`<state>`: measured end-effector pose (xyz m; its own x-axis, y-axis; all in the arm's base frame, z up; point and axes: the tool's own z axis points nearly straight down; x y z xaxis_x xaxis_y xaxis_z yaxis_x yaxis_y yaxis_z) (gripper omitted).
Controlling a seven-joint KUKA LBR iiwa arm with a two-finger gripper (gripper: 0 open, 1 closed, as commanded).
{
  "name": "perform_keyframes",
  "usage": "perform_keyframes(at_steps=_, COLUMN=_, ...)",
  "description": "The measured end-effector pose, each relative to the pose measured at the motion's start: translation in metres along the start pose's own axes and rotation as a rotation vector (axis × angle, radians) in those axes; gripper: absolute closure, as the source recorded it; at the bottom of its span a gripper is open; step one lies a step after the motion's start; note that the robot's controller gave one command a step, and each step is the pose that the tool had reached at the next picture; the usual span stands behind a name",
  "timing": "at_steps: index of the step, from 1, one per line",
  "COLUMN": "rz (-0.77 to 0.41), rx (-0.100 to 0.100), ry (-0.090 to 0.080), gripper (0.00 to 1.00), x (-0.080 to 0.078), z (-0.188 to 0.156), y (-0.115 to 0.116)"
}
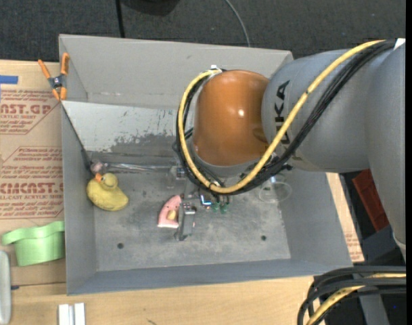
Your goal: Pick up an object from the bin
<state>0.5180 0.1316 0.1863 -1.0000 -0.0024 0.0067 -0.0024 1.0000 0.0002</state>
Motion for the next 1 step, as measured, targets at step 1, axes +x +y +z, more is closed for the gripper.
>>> perform_keyframes(at_steps=1, rz=0.002, rx=-0.001, ry=-0.007, gripper=0.00, x=-0.0016, z=-0.0047, y=-0.0007)
